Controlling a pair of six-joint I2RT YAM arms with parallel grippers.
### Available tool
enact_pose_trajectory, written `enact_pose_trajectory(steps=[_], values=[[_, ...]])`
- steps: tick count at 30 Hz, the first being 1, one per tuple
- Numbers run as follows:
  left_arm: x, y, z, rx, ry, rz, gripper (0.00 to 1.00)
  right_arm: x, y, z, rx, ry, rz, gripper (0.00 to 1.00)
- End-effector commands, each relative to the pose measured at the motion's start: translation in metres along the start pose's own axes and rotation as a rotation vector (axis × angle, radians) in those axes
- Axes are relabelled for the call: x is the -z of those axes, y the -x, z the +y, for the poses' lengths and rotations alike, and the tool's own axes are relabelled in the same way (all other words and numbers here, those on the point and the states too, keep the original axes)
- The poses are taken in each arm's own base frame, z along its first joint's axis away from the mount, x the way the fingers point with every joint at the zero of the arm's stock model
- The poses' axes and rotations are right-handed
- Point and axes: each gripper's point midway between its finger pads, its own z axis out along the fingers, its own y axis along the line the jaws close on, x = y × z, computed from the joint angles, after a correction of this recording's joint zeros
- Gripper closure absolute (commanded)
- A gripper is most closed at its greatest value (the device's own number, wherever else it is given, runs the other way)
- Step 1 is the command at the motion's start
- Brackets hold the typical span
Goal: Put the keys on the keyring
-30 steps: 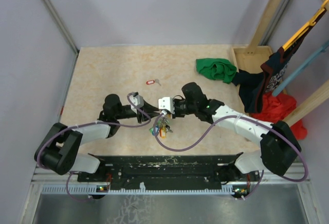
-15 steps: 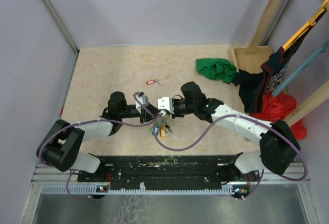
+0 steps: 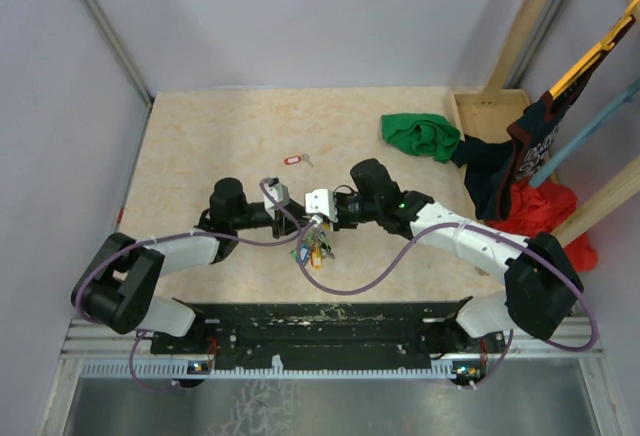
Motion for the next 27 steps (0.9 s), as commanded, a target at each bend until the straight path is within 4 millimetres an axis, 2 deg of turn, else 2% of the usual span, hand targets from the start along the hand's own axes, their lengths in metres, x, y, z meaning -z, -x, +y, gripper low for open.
enact_pose_trajectory(steps=[1, 9, 18, 20, 24, 27], values=[[-0.002, 0.014, -0.008, -0.053, -0.055, -0.045, 0.67, 0.003, 0.036, -0.018, 0.067, -0.029, -0.095, 1.00], [-0.005, 0.013, -0.015, -0.036, -0.111, -0.048, 0.74, 0.002, 0.037, -0.018, 0.066, -0.028, -0.097, 1.00], [-0.009, 0.008, -0.011, -0.003, -0.106, -0.029, 0.79, 0.000, 0.037, -0.015, 0.059, -0.011, -0.099, 1.00], [-0.009, 0.009, -0.010, 0.000, -0.103, -0.030, 0.83, 0.000, 0.036, -0.014, 0.056, -0.005, -0.099, 1.00], [-0.010, 0.008, -0.005, 0.011, -0.077, -0.024, 0.99, -0.001, 0.032, -0.013, 0.048, -0.007, -0.079, 1.00], [-0.008, 0.009, -0.002, 0.021, -0.050, -0.027, 1.00, 0.002, 0.022, -0.013, 0.036, -0.027, -0.036, 1.00]])
